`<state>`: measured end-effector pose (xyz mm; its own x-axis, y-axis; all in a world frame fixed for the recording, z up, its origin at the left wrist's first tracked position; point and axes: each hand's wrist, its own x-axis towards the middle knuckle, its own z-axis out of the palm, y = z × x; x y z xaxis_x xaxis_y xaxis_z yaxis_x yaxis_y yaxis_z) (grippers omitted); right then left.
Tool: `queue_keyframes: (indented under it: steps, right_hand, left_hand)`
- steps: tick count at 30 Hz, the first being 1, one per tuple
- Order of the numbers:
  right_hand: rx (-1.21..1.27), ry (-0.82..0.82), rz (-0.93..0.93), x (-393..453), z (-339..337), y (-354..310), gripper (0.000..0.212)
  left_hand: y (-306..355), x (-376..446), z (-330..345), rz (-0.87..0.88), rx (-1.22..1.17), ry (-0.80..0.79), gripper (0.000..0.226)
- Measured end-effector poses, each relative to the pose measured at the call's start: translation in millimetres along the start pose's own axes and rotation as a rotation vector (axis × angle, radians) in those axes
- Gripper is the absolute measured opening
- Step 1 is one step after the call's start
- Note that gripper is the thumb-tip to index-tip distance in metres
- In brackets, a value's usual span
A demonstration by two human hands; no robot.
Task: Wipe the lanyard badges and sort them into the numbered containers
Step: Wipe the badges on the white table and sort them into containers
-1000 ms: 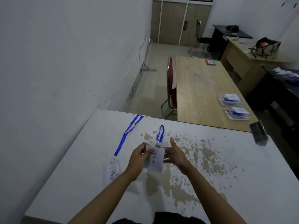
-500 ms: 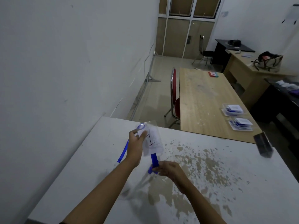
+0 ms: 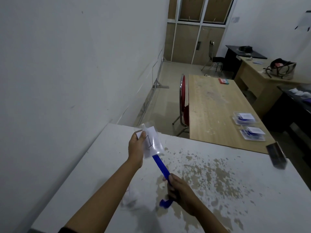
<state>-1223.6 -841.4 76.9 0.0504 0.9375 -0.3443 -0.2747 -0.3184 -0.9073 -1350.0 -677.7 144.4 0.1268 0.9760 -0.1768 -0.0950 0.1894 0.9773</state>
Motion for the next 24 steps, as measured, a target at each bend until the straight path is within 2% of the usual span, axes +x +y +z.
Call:
queue_keyframes:
  steps: [3, 10, 14, 18, 21, 24]
  right_hand:
    - [-0.002, -0.001, -0.013, 7, -11, 3, 0.045]
    - [-0.262, 0.037, 0.022, 16, -45, -10, 0.038]
    - [-0.572, 0.085, -0.021, 16, -55, -29, 0.02]
    - [-0.766, 0.07, -0.131, 25, -57, -56, 0.017]
    - [-0.819, 0.067, -0.182, 31, -57, -74, 0.013]
    - [-0.728, 0.015, -0.217, 31, -53, -89, 0.011]
  left_hand:
    - [-1, 6, -2, -0.029, 0.042, -0.038, 0.022]
    - [-14, 6, -6, -0.146, 0.16, -0.278, 0.041]
    - [-18, 1, -8, -0.159, 0.24, -0.387, 0.024]
    - [-22, -7, -6, -0.207, 0.376, -0.557, 0.035]
    - [-23, -14, -5, -0.234, 0.379, -0.64, 0.021]
    - [-20, -22, -5, -0.265, 0.363, -0.716, 0.018]
